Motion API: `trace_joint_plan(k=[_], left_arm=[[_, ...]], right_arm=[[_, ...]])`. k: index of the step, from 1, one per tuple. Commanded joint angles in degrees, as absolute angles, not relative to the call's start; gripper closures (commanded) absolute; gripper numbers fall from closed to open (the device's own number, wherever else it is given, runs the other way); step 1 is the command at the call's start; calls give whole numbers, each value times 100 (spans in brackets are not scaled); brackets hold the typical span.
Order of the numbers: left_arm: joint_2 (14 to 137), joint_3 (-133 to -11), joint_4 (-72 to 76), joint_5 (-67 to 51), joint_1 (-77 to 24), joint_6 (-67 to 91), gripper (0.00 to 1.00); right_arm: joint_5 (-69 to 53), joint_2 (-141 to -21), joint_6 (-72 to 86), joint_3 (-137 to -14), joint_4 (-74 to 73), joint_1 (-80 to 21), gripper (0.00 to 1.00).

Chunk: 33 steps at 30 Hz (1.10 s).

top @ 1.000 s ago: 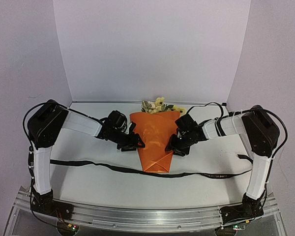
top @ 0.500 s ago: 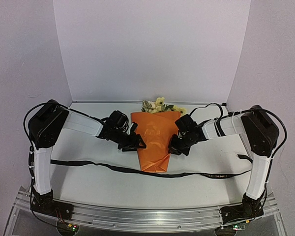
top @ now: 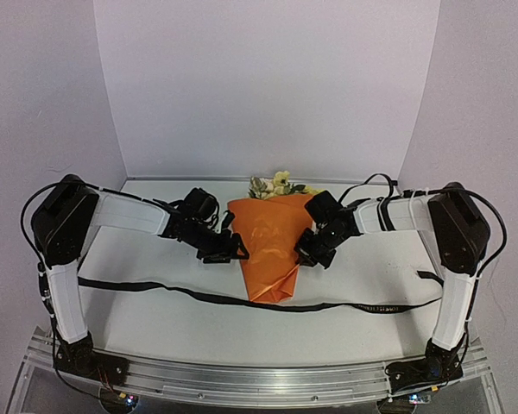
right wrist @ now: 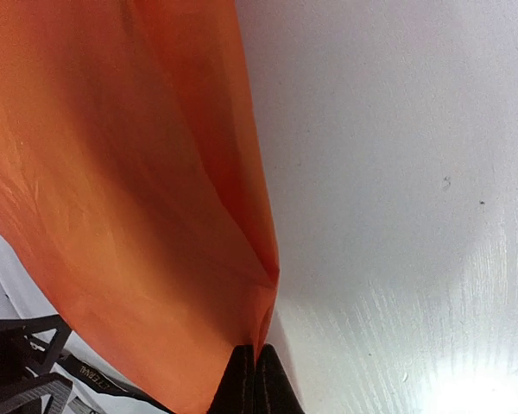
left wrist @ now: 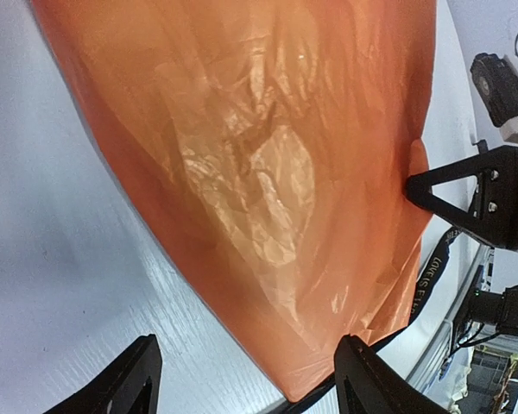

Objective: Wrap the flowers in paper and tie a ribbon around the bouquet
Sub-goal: Pick up the folded bouquet from the center of the board.

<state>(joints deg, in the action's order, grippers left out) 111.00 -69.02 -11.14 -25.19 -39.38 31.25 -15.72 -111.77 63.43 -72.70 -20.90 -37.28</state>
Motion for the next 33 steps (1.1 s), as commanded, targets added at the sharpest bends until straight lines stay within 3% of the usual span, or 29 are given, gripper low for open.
trace_joint_plan(k=[1, 13, 33], left_arm=[[10541, -6672, -1242, -2386, -3955, 2962, 30], [9861, -5902, -1224, -2387, -3955, 3024, 43], [9057, -4635, -811, -2710, -4084, 3302, 77]], right_arm=[[-1631, -10960, 6870, -7558, -2385, -3702, 100], [-1715, -10805, 7577, -7604, -2331, -3706, 100], [-1644, -10656, 8428, -7628, -2041, -3817, 100]])
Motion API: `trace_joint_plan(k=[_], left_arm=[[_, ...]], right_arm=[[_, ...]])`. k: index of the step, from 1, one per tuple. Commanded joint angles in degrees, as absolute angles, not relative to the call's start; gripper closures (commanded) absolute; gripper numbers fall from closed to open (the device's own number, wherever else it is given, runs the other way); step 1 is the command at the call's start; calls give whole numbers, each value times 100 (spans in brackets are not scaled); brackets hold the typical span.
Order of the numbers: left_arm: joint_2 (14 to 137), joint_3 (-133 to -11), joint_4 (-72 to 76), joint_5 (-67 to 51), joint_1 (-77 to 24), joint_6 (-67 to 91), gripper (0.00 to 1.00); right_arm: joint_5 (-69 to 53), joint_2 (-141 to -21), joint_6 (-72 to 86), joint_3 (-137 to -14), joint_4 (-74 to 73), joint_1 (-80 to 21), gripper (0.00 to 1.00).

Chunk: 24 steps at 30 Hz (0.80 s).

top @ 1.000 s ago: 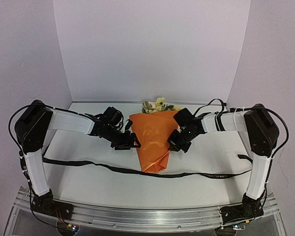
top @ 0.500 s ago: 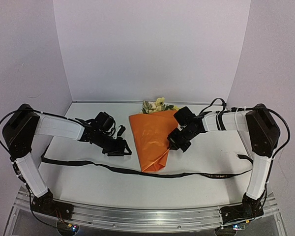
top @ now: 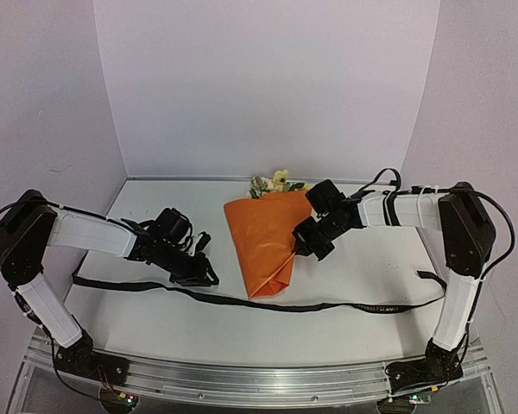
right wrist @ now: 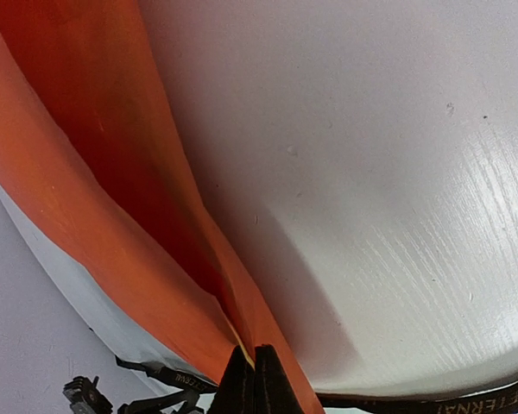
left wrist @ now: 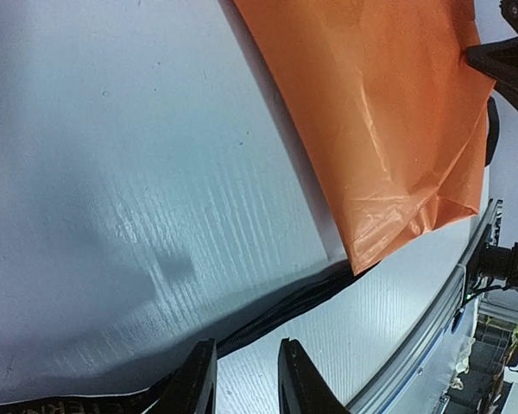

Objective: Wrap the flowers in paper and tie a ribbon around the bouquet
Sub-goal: Pick up the folded bouquet from the center of the board, then place the folded bouquet at the center of the board.

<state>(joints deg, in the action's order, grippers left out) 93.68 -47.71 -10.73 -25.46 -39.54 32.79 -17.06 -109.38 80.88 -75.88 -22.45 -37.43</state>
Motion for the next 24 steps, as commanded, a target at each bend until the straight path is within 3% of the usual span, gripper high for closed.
trace_joint_plan(k=[1, 7, 24], left_arm=[[9065, -4592, -777, -2727, -4125, 3310, 79], [9156, -4412, -564, -2901, -4397, 3413, 84], [10362, -4725, -140, -2285, -4462, 4144, 85]], right_arm=[[-1641, -10643, 8462, -7600, -2001, -3836, 100], [-1551, -10493, 8644, -7439, -1890, -3968, 100], [-1275, -10193, 8719, -7015, -1782, -4386, 100]])
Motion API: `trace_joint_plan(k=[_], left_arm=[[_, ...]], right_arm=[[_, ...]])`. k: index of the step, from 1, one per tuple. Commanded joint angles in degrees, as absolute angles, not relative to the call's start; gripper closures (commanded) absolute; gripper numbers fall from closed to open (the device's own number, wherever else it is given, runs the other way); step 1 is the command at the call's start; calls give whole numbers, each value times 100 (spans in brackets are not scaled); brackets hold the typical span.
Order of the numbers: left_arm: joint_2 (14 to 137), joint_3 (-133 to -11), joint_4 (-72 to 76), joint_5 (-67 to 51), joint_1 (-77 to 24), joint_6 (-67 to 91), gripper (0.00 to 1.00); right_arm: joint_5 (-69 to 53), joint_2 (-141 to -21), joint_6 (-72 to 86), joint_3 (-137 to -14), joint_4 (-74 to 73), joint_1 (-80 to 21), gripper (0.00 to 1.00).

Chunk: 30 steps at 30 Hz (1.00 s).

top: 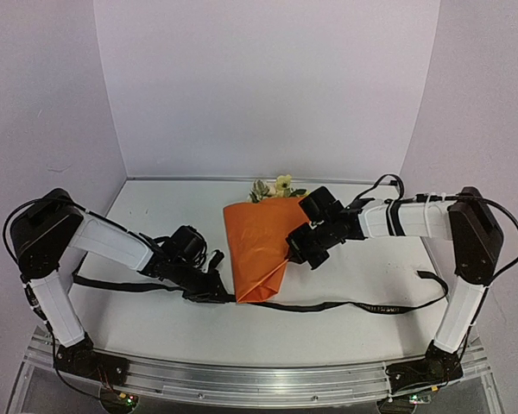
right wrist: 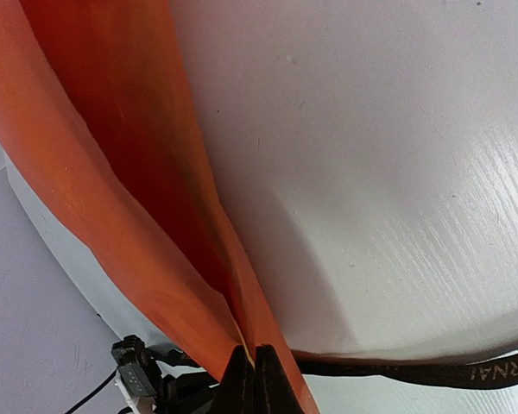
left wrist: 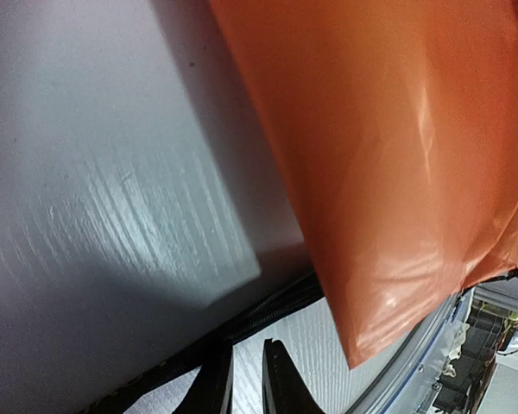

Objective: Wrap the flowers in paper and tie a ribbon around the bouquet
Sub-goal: Place the folded bouquet at the center of the board.

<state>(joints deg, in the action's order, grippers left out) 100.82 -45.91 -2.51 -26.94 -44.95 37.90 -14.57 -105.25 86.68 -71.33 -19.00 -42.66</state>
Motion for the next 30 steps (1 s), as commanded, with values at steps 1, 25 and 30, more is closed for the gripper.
trace_joint_plan(k=[1, 25, 30], left_arm=[[10394, -4744, -96, -2271, -4432, 4229, 85], [9633, -5051, -604, -2053, -4227, 4356, 60], [9109, -5006, -1036, -1815, -4228, 4226, 55]], right_arm=[[-1266, -10171, 8719, -6984, -1773, -4412, 100], [-1041, -9925, 7591, -6418, -2019, -4760, 52], [-656, -9363, 7262, -6162, -2564, -4760, 36]])
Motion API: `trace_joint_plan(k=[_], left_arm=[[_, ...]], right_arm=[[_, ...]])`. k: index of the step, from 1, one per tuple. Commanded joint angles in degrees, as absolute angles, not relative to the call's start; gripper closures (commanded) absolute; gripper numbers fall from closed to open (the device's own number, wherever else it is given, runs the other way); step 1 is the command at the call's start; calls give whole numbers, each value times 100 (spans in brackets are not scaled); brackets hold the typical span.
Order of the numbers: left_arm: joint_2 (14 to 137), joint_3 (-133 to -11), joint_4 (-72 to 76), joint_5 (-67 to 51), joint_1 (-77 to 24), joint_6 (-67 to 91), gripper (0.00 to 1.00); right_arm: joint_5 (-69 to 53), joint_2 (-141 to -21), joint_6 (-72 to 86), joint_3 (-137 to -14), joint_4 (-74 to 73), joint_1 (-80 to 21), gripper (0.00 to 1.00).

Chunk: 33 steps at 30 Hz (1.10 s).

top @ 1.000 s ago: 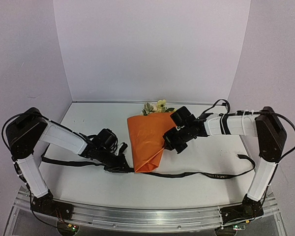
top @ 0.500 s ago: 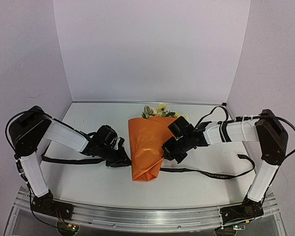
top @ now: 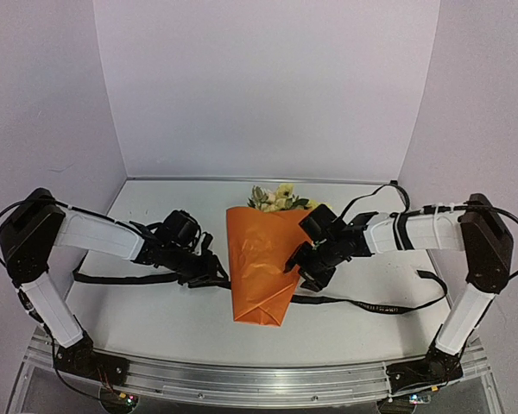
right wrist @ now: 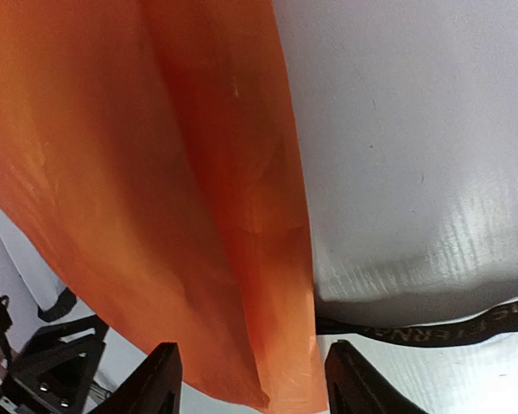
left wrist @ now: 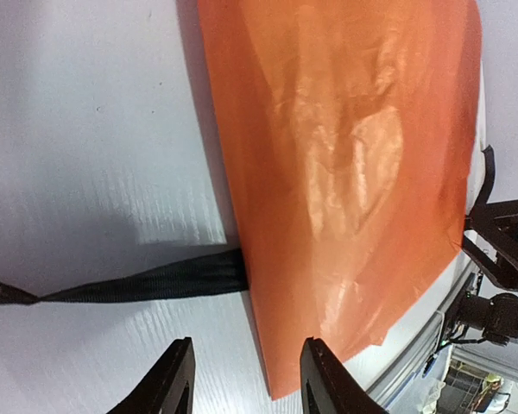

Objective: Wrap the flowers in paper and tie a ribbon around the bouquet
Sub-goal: Place the folded bouquet at the center of the board, then pick up the ribbon at the center of the board.

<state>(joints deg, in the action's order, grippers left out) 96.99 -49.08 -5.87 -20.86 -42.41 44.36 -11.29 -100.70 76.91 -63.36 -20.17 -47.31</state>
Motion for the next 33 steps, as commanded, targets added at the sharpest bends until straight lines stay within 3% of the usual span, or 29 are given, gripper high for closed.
trace_joint_plan(k=[1, 7, 21, 33], left_arm=[[8995, -4973, -1110, -1715, -4228, 4248, 55], [8210, -4550, -1417, -895, -3919, 4751, 46], [7180, -4024, -2069, 443, -3172, 5211, 34], [6866, -3925, -2493, 793, -2839, 5225, 33]], right_arm=[[-549, -9225, 7238, -6069, -2698, -4759, 34], [208, -8259, 7404, -5217, -3296, -4818, 25], [2428, -5816, 8304, -2906, -4181, -4664, 19], [1519, -5418, 8121, -2195, -4047, -2988, 19]])
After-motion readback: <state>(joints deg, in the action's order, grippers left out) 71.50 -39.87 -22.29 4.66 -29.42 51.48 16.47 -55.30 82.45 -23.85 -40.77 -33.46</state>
